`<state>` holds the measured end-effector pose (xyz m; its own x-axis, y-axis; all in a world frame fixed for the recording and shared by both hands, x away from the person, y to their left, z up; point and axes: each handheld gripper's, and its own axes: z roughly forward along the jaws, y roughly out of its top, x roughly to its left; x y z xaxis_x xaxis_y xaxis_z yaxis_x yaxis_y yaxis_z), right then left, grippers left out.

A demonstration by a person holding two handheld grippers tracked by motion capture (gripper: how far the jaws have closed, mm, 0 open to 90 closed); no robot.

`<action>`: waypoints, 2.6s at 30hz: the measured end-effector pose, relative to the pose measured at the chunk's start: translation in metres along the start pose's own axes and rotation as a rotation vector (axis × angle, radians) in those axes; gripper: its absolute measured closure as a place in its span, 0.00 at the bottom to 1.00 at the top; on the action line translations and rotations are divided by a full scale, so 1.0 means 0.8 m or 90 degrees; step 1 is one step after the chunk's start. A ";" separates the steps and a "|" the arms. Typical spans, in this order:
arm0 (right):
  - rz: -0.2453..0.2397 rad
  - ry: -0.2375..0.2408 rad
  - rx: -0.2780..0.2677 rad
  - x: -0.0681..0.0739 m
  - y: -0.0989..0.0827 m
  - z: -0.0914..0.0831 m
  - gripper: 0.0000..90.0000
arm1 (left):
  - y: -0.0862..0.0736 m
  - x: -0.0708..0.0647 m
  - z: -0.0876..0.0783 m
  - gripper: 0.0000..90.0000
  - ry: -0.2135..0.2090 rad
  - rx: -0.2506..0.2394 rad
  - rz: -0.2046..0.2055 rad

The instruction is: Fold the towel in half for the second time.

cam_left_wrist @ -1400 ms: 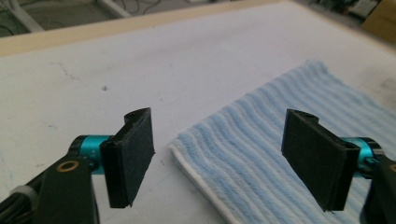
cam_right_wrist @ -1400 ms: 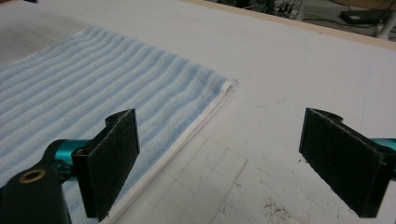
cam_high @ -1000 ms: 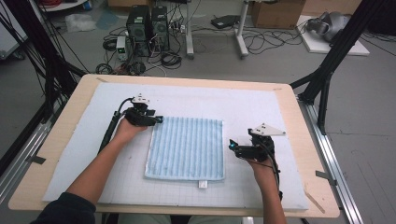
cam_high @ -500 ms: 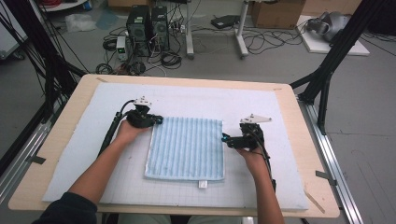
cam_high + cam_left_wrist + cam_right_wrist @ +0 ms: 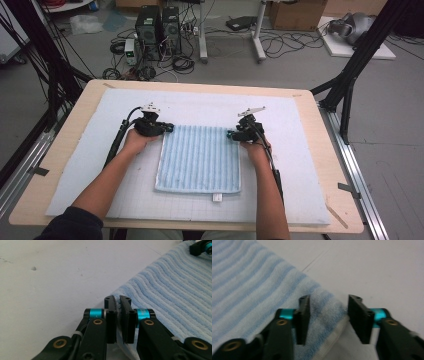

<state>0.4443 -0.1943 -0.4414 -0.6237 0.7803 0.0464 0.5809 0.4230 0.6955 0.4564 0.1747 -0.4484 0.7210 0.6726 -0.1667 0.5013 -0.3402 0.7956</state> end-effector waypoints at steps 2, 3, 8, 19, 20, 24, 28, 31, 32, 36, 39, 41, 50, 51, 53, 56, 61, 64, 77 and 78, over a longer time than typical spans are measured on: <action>0.002 0.018 -0.004 0.000 0.002 0.001 0.87 | 0.001 0.000 -0.001 0.94 0.007 -0.008 0.002; -0.008 0.007 0.001 0.002 0.004 0.001 0.90 | 0.003 0.000 -0.002 0.94 0.013 -0.017 0.005; -0.037 -0.055 -0.019 0.009 0.016 -0.004 0.93 | 0.015 -0.002 -0.011 0.94 0.036 -0.088 0.007; -0.051 -0.038 -0.114 0.019 0.015 -0.041 0.92 | 0.010 -0.014 -0.045 0.94 -0.002 -0.134 0.022; -0.055 -0.035 -0.119 0.020 0.013 -0.045 0.92 | 0.010 -0.016 -0.048 0.94 -0.007 -0.129 0.021; -0.065 -0.030 -0.139 0.029 0.006 -0.062 0.92 | 0.004 -0.030 -0.061 0.94 -0.013 -0.153 0.041; -0.068 -0.027 -0.149 0.038 -0.001 -0.076 0.92 | -0.001 -0.042 -0.072 0.94 -0.018 -0.161 0.052; -0.070 -0.027 -0.153 0.043 -0.004 -0.081 0.92 | -0.004 -0.049 -0.080 0.94 -0.019 -0.166 0.054; -0.069 -0.025 -0.154 0.045 -0.005 -0.083 0.92 | -0.006 -0.052 -0.083 0.94 -0.020 -0.170 0.050; -0.073 -0.023 -0.165 0.055 -0.009 -0.096 0.92 | -0.012 -0.062 -0.096 0.94 -0.020 -0.184 0.049; -0.071 -0.014 -0.175 0.061 -0.014 -0.106 0.92 | -0.017 -0.069 -0.102 0.94 -0.022 -0.184 0.049; -0.072 -0.008 -0.177 0.065 -0.017 -0.112 0.92 | -0.023 -0.076 -0.106 0.94 -0.022 -0.190 0.049; -0.084 0.007 -0.189 0.088 -0.048 -0.128 0.91 | -0.055 -0.098 -0.118 0.94 -0.035 -0.188 0.049; -0.084 0.009 -0.189 0.090 -0.051 -0.129 0.91 | -0.059 -0.100 -0.119 0.94 -0.036 -0.188 0.050; -0.085 0.011 -0.189 0.096 -0.062 -0.130 0.91 | -0.068 -0.106 -0.122 0.94 -0.041 -0.187 0.051; -0.084 0.014 -0.192 0.103 -0.075 -0.133 0.91 | -0.076 -0.113 -0.124 0.93 -0.045 -0.186 0.054; -0.081 0.018 -0.194 0.110 -0.091 -0.137 0.91 | -0.084 -0.123 -0.131 0.93 -0.051 -0.186 0.064; -0.082 0.019 -0.198 0.115 -0.097 -0.141 0.90 | -0.089 -0.127 -0.133 0.93 -0.053 -0.185 0.065; -0.093 0.021 -0.186 0.124 -0.115 -0.141 0.90 | -0.104 -0.133 -0.133 0.93 -0.066 -0.166 0.070; -0.090 0.023 -0.185 0.124 -0.116 -0.141 0.90 | -0.105 -0.134 -0.133 0.93 -0.067 -0.165 0.069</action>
<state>0.2695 -0.2077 -0.4202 -0.7085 0.7043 -0.0440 0.3161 0.3724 0.8726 0.2860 0.2011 -0.4354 0.8161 0.5652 -0.1210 0.2894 -0.2184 0.9319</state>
